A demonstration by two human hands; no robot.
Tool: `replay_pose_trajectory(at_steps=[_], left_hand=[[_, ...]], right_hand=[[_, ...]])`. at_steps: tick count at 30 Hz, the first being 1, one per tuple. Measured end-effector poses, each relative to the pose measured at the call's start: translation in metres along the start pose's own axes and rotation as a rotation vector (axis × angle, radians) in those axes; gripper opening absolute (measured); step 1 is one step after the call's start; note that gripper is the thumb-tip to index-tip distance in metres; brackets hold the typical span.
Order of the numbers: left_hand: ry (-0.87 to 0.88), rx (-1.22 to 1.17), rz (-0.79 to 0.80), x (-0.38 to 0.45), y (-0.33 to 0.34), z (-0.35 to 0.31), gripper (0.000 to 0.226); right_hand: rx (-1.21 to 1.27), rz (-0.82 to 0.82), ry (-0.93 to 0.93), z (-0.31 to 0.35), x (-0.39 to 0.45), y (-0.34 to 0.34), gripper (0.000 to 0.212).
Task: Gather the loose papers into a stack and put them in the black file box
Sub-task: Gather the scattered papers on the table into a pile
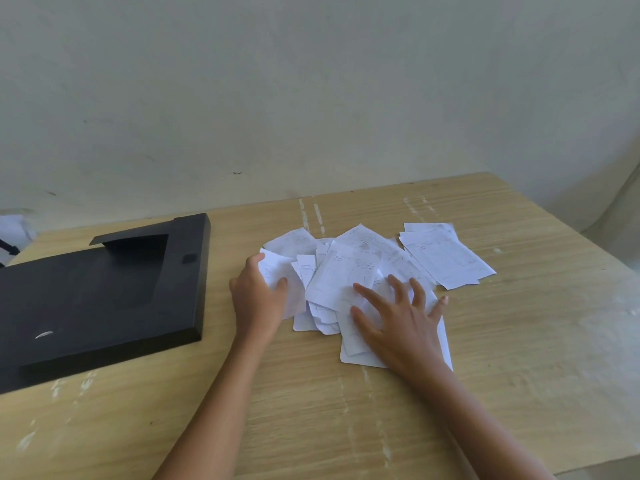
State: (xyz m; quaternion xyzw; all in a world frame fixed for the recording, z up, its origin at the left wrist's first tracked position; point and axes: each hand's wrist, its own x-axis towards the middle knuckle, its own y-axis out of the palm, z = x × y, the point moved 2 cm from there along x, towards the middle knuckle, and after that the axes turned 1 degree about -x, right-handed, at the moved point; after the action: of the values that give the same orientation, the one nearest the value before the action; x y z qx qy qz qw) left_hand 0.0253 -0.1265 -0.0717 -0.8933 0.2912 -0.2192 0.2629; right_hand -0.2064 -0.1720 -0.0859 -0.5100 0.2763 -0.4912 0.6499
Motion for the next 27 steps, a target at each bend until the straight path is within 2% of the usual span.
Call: replay_pose_trajectory(at_steps=[4, 9, 14, 16, 21, 25, 27], left_hand=[[0.084, 0.012, -0.099, 0.001, -0.002, -0.001, 0.055], [0.118, -0.026, -0.116, 0.007, -0.012, 0.001, 0.056], [0.033, -0.233, 0.112, 0.015, -0.005, 0.000, 0.058], [0.035, -0.219, 0.183, 0.014, 0.004, -0.002, 0.062], [0.039, -0.205, 0.336, 0.002, 0.029, -0.016, 0.054], [0.144, -0.025, 0.115, 0.002, 0.020, -0.013, 0.058], [0.119, 0.162, 0.133, 0.004, 0.023, -0.011, 0.063]], right_hand=[[-0.032, 0.008, -0.002, -0.001, 0.001, 0.004, 0.053], [-0.023, 0.025, -0.006, -0.001, 0.003, 0.004, 0.052], [-0.010, 0.031, -0.007, -0.001, 0.003, 0.003, 0.053], [-0.007, 0.039, -0.008, -0.001, 0.003, 0.002, 0.054], [0.054, 0.058, -0.025, 0.000, 0.000, -0.002, 0.060], [0.237, -0.038, 0.035, -0.002, 0.001, -0.007, 0.057], [0.260, -0.045, 0.073, -0.004, 0.002, -0.008, 0.057]])
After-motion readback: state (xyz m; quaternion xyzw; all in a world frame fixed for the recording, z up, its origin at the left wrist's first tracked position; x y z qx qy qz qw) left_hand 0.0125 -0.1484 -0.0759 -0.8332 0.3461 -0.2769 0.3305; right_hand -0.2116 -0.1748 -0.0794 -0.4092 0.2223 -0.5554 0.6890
